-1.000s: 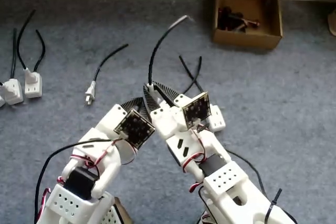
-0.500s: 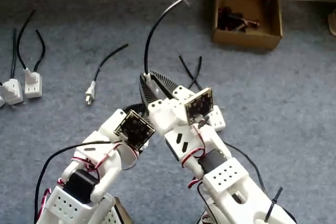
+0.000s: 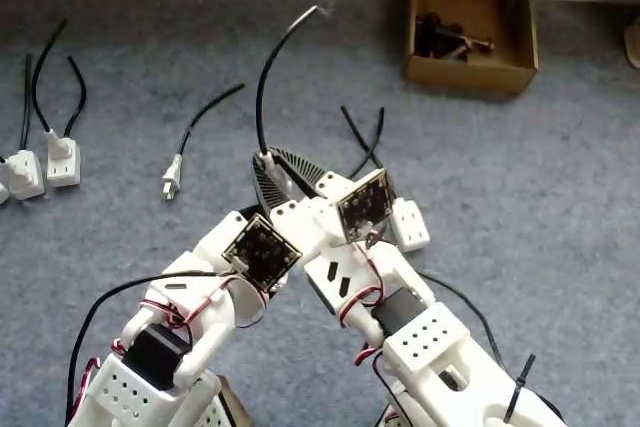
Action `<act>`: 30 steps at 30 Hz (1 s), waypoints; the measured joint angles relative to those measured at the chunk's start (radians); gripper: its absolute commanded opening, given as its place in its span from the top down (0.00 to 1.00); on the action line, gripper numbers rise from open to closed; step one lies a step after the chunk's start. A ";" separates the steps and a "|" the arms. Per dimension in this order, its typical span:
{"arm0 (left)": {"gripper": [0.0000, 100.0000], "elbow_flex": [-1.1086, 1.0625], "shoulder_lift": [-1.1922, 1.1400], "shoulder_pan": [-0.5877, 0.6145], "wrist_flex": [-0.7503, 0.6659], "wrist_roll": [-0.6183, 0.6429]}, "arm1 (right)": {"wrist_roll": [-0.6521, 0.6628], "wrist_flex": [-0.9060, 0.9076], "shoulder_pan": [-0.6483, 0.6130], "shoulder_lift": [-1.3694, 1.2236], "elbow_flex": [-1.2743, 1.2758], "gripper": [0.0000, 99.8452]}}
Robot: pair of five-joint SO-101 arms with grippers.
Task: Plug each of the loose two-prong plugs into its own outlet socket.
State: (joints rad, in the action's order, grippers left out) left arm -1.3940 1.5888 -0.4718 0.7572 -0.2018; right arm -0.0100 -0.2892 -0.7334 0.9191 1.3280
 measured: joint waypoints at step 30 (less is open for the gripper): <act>0.99 -0.003 -0.003 0.199 -0.143 0.002 | -0.003 0.052 0.002 0.014 0.011 0.99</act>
State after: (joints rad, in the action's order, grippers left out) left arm -1.3970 1.5858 -0.2723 0.6145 -0.2002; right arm -0.0130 -0.2371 -0.7319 0.9329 1.3387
